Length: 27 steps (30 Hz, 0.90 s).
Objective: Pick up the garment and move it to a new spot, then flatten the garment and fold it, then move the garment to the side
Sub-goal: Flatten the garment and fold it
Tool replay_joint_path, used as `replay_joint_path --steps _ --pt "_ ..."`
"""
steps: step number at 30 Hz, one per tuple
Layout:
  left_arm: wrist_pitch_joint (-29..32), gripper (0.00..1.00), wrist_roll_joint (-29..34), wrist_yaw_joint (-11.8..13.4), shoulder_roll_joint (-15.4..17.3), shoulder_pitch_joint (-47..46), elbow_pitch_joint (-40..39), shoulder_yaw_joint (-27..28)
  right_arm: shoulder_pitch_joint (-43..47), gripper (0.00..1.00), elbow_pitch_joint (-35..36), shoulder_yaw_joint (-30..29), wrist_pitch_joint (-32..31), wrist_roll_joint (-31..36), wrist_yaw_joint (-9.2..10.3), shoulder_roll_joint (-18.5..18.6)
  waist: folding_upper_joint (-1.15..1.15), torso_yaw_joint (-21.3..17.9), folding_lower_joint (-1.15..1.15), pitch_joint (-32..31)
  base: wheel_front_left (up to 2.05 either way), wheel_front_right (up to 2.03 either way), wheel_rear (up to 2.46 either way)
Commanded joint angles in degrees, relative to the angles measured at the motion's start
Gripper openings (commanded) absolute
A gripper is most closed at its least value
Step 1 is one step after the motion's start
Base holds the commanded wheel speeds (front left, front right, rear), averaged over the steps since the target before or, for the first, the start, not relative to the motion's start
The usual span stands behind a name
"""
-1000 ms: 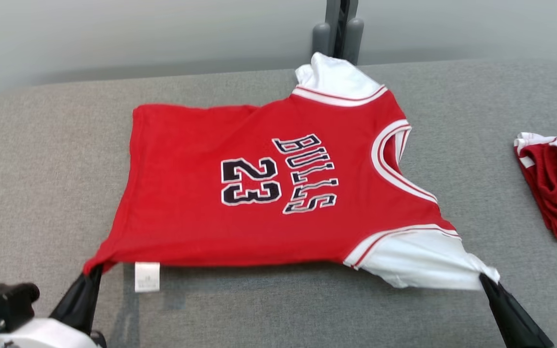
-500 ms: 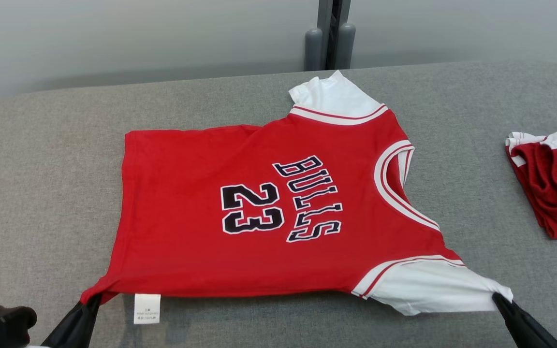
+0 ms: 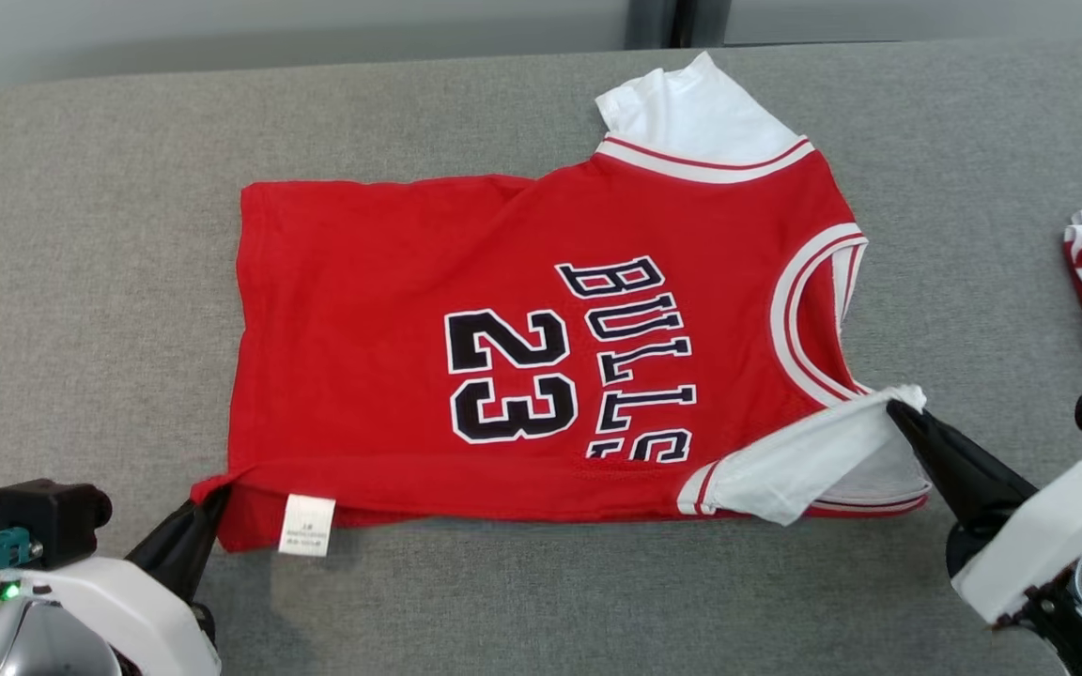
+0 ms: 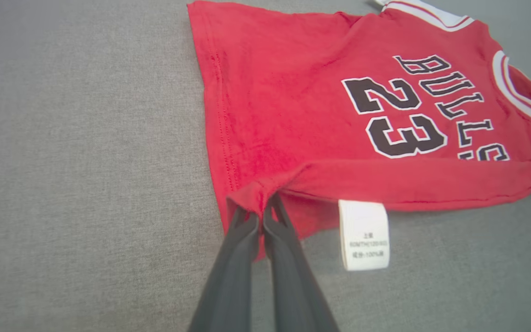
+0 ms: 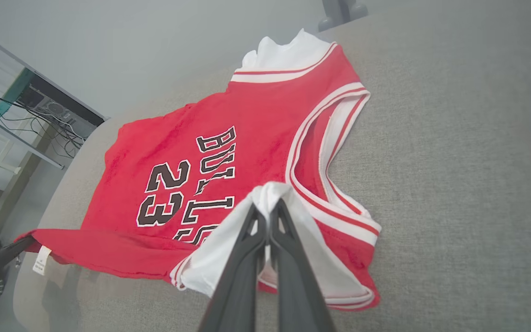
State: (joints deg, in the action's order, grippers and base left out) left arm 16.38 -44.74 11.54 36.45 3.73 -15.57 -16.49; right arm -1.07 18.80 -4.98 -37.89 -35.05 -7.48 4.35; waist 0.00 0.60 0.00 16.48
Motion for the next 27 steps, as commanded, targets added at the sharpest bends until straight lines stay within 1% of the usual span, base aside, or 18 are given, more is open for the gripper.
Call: replay_joint_path --steps 1,7,8,11,14,15,16,17,18,19,20,23,25,26,27 --pt "-0.4 0.00 -0.2 -0.7 -0.7 -2.1 1.5 -0.2 -2.4 0.00 -1.9 0.1 -0.2 0.0 -0.01 0.8 0.00 1.1 0.00 1.4 0.00 0.00 0.00" --pt "-1.7 0.00 -0.8 -2.9 -2.2 -6.5 6.4 -0.7 -9.7 0.00 -9.8 -0.4 3.4 -1.5 -0.02 1.7 0.00 2.2 0.00 3.1 0.00 0.00 0.00" --pt "-1.8 0.00 -1.0 -3.3 -2.5 -7.3 7.0 -0.8 -10.6 0.00 -11.3 -0.4 3.9 -0.8 -0.01 2.3 0.00 2.3 0.00 3.3 0.00 0.00 0.00" --pt "-2.0 0.00 -1.5 -4.4 -3.5 -9.0 9.5 -1.3 -12.9 0.00 -15.4 0.4 5.7 -1.9 -0.02 2.1 0.00 2.4 0.00 4.0 0.00 0.00 0.00" --pt "-2.0 0.00 -1.8 -5.1 -4.1 -10.4 12.2 -1.8 -14.6 0.00 -19.4 1.2 7.9 -2.3 -0.01 3.0 0.00 2.2 0.00 4.6 0.00 0.00 0.00" --pt "-2.0 0.28 -1.9 -5.4 -4.3 -10.7 12.8 -2.0 -14.9 0.00 -20.4 1.8 8.6 -2.4 -0.01 3.0 0.00 2.1 0.00 4.7 0.00 0.00 0.00" --pt "-2.2 0.45 -1.9 -5.5 -4.6 -10.9 13.5 -2.1 -15.4 0.00 -21.3 2.4 9.4 -3.0 -0.01 3.0 0.00 2.1 0.00 4.8 0.00 0.00 0.00" --pt "-2.6 1.00 -2.0 -5.6 -4.9 -11.2 13.9 -2.1 -15.9 0.08 -22.1 2.9 10.2 -3.6 -0.02 3.1 0.00 2.0 0.00 4.9 0.00 0.00 0.00" --pt "-3.3 1.00 -2.1 -5.5 -5.4 -11.4 14.2 -1.8 -16.2 0.31 -22.7 3.2 11.2 -4.0 -0.02 3.2 0.00 2.0 0.00 5.0 0.00 0.00 0.00" --pt "-4.5 1.00 -1.8 -5.1 -5.8 -11.7 14.5 -1.3 -16.2 0.74 -23.1 3.5 12.2 -4.5 -0.01 3.5 0.00 2.0 0.00 5.0 0.00 0.00 0.00" --pt "-5.7 1.00 -1.5 -4.9 -6.2 -11.8 14.6 -1.0 -16.0 1.00 -23.4 3.6 13.4 -5.2 -0.02 3.5 0.00 2.0 0.00 5.0 0.00 0.00 0.00" --pt "-9.9 1.00 -2.2 -4.0 -8.6 -11.7 14.5 0.8 -15.0 1.00 -23.0 3.6 18.3 -5.2 -0.02 4.0 0.00 2.1 0.00 4.6 0.00 0.00 0.00" --pt "-12.5 1.00 -1.8 -3.3 -9.7 -11.3 14.3 1.6 -14.1 1.00 -22.0 3.1 22.4 -5.0 -0.02 3.9 0.00 2.1 0.00 4.1 0.00 0.00 0.00" --pt "-12.5 1.00 -1.8 -3.3 -9.7 -11.3 14.3 1.6 -14.1 1.00 -22.0 3.1 22.4 -5.0 -0.02 3.9 0.00 2.1 0.00 4.1 0.00 0.00 0.00" --pt "-13.9 1.00 -1.9 -3.0 -10.4 -11.1 14.0 2.2 -13.7 1.00 -21.5 2.8 24.6 -4.4 -0.02 3.9 0.00 2.1 0.00 3.8 0.00 0.00 0.00"
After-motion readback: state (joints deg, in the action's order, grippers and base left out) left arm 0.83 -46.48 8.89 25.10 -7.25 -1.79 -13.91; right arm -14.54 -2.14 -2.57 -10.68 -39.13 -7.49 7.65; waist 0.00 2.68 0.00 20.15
